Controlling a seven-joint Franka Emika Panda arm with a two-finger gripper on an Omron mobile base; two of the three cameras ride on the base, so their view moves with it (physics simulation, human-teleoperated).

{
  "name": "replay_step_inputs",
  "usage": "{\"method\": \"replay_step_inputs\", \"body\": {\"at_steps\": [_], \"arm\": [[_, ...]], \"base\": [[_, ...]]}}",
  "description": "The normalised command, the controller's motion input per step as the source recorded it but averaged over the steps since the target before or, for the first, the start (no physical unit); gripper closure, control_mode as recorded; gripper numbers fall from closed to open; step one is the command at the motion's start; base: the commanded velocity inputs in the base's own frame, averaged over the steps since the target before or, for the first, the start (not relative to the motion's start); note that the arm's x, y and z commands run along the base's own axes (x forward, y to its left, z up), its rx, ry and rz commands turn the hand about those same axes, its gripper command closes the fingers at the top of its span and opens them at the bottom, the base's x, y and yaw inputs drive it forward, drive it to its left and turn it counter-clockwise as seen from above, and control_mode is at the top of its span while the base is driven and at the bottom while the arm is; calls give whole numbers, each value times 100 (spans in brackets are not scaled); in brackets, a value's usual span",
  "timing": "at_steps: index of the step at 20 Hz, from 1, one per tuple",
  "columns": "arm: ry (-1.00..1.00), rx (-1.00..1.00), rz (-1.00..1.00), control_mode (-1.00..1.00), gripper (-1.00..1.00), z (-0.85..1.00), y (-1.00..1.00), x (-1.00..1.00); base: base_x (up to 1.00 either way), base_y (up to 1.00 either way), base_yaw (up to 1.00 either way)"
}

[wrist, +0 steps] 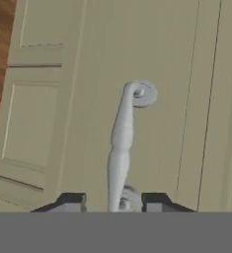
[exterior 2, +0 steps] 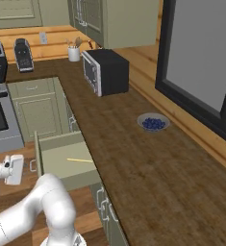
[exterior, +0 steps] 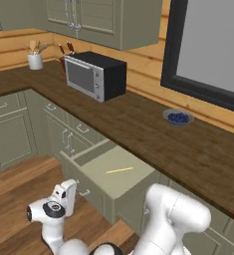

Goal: Take a straw from the drawer in front and place it inside the glass cup on the dining counter.

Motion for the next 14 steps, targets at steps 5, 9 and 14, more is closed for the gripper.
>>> {"method": "replay_step_inputs", "body": {"at_steps": [5, 9, 14], "arm": [[20, 30, 8, -100, -100, 92, 57, -65], [11, 45, 2, -100, -100, 100, -5, -39], [3, 39, -4, -100, -100, 100, -86, 5]], "base": [[0, 0, 0], [0, 0, 0], [0, 0, 0]]}}
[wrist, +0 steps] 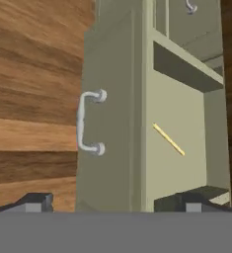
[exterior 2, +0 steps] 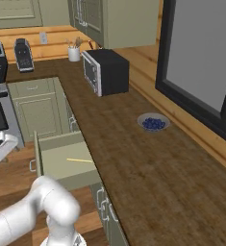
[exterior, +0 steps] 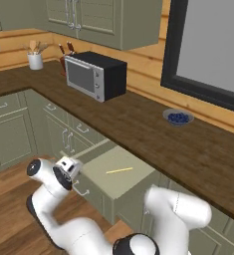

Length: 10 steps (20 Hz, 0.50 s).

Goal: Take a straw from the drawer in front and place it inside the glass cup on the dining counter.

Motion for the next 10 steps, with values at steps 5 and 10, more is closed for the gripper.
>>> {"method": "replay_step_inputs", "body": {"at_steps": [5, 10], "arm": [[16, 36, -6, -100, -100, 81, -100, 55], [24, 18, -1, -100, -100, 9, -58, 97]], "base": [[0, 0, 0], [0, 0, 0]]}}
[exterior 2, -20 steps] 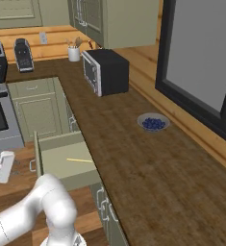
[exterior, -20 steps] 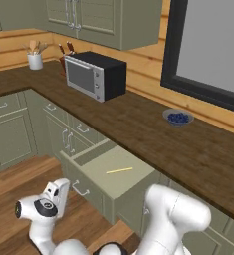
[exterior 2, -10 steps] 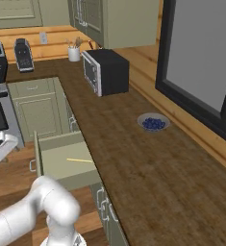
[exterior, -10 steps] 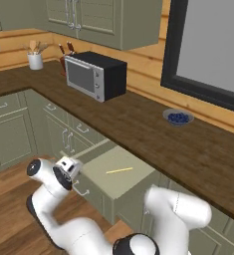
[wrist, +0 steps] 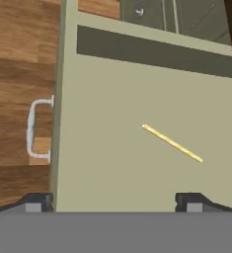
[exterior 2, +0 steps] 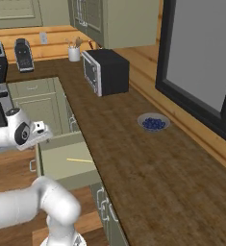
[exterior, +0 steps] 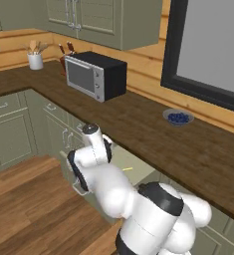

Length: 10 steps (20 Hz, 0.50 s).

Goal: Take a straw from the drawer in front and place it inside the glass cup on the dining counter.

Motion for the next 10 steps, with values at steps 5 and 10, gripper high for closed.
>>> {"method": "replay_step_inputs", "body": {"at_steps": [5, 10], "arm": [[21, 0, 0, -100, -100, -28, -1, 86], [18, 0, 0, -100, -100, -55, 0, 55]], "base": [[0, 0, 0], [0, 0, 0]]}}
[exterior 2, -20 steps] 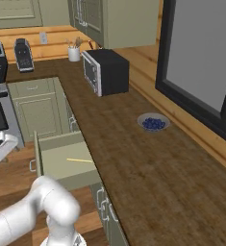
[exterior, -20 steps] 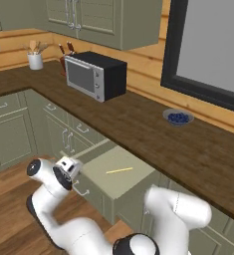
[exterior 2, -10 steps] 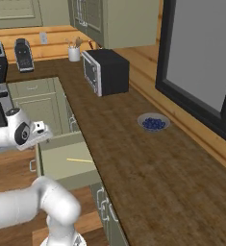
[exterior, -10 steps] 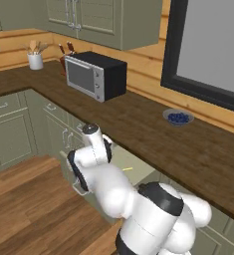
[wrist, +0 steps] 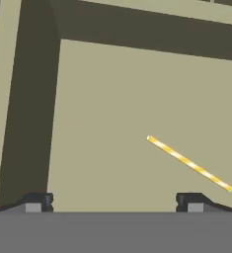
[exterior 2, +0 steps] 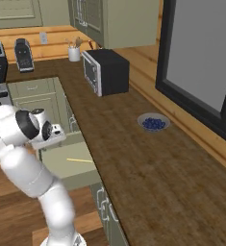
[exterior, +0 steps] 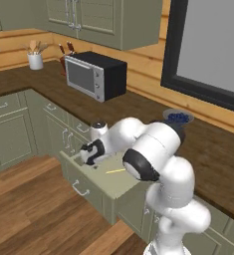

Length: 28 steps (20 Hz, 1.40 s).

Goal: Take a straw from the drawer in front and place it inside the glass cup on the dining counter.

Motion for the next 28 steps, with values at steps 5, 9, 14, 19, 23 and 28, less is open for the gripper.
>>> {"method": "replay_step_inputs", "body": {"at_steps": [5, 9, 14, 19, 23, 28], "arm": [[18, 0, 0, -100, -100, -79, 1, 37], [12, 0, 0, -100, -100, -55, 4, 26], [7, 0, 1, -100, -100, -27, 64, -18], [3, 1, 0, -100, -100, 40, 100, -28], [0, 6, 0, -100, -100, 98, 78, -2], [3, 3, -2, -100, -100, 100, 4, 43]], "base": [[0, 0, 0], [0, 0, 0], [0, 0, 0], [0, 0, 0], [0, 0, 0], [0, 0, 0]]}}
